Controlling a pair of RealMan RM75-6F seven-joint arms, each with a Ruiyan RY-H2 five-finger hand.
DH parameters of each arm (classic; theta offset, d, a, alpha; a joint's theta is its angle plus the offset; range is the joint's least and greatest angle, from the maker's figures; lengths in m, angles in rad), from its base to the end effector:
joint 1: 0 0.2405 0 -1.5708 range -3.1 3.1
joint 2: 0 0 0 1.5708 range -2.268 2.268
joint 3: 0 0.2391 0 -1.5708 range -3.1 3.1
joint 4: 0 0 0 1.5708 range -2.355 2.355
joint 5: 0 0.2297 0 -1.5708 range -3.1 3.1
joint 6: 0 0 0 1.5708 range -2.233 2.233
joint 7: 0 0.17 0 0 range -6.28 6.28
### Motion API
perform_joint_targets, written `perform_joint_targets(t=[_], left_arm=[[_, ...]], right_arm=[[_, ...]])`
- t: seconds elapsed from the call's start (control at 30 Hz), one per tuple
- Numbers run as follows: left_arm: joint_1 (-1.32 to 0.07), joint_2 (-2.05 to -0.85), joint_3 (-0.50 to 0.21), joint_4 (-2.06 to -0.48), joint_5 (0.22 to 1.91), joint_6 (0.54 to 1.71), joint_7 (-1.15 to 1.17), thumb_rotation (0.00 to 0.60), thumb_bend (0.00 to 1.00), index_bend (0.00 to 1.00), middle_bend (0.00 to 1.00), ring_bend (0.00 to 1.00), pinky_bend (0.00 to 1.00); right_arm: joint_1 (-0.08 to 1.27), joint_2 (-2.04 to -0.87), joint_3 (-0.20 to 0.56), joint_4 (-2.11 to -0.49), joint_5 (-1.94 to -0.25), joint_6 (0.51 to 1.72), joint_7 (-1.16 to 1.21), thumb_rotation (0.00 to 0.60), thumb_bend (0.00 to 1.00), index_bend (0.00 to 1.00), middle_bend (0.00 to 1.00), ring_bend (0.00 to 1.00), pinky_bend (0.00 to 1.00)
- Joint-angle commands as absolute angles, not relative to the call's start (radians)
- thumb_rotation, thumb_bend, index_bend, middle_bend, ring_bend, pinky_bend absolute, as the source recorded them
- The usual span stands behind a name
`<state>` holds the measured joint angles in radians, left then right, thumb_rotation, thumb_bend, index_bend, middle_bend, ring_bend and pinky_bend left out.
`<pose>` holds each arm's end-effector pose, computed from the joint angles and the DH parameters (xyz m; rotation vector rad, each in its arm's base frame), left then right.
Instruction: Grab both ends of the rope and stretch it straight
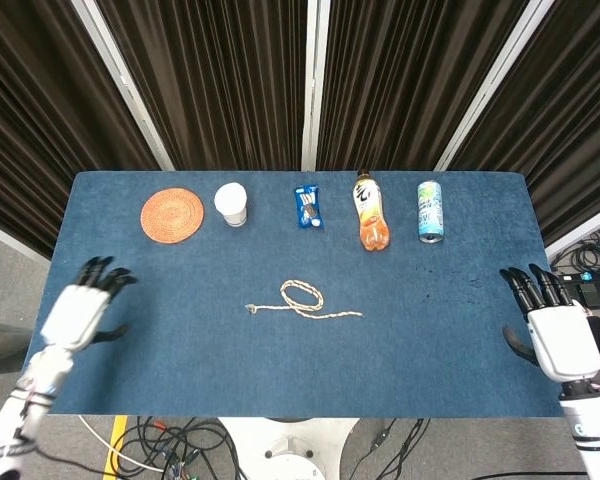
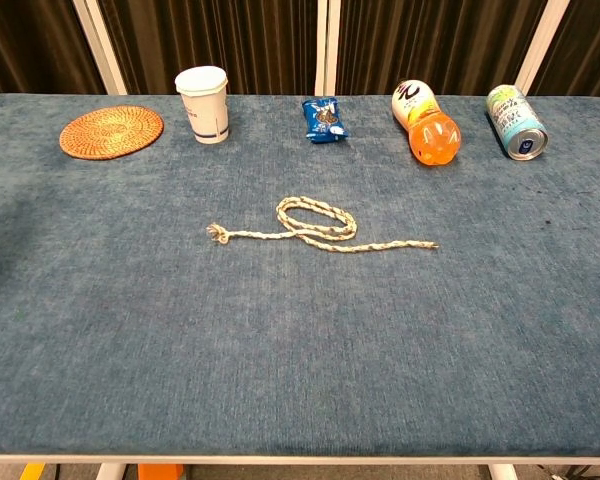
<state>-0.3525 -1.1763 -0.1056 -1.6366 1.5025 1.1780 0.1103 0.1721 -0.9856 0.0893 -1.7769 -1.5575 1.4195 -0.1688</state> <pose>-0.2349 0.2855 0.0736 -1.7245 -0.8611 -0.9213 -0.2503 -0.2361 0.1495 1.5506 -0.7200 0.8917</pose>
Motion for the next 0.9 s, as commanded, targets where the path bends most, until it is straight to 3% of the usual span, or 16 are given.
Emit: perform_joint_targets(t=[0.03,0.33,0.57,0.9], left_arm=[[-0.528,-1.265,-0.171,-1.575,1.492,0.991,0.057,0.6,0.19,0.34,0.25,0.13,0.04],[-0.738,-1.452,-0.227,-1.428,1.391,0.784,0.073,0.6,0.25,0.42,0.3,0.16,0.06],[-0.785,-1.527,-0.224,-1.415,1.344,0.788,0.147,0.6,0.26,0.47,0.29,0.16,0.05],[-0.818,-1.63,-0.193,-1.389,1.272,0.802,0.249,0.6,0.28,0.48,0.22,0.04,0.0]], right_arm=[[0.177,-0.979,0.092,-1.79,-1.556,1.415,-0.184,0.6,0.25,0.08,0.12,0.01,0.13],[0.185,-0.973,0.099,-1.831,-1.533,1.406,-0.235,0.6,0.25,0.08,0.12,0.01,0.13],[0.187,-0.98,0.098,-1.833,-1.518,1.4,-0.244,0.6,0.25,0.08,0.12,0.01,0.13],[0.183,-0.989,0.092,-1.815,-1.502,1.396,-0.223,0.6,0.25,0.08,0.12,0.01,0.13]])
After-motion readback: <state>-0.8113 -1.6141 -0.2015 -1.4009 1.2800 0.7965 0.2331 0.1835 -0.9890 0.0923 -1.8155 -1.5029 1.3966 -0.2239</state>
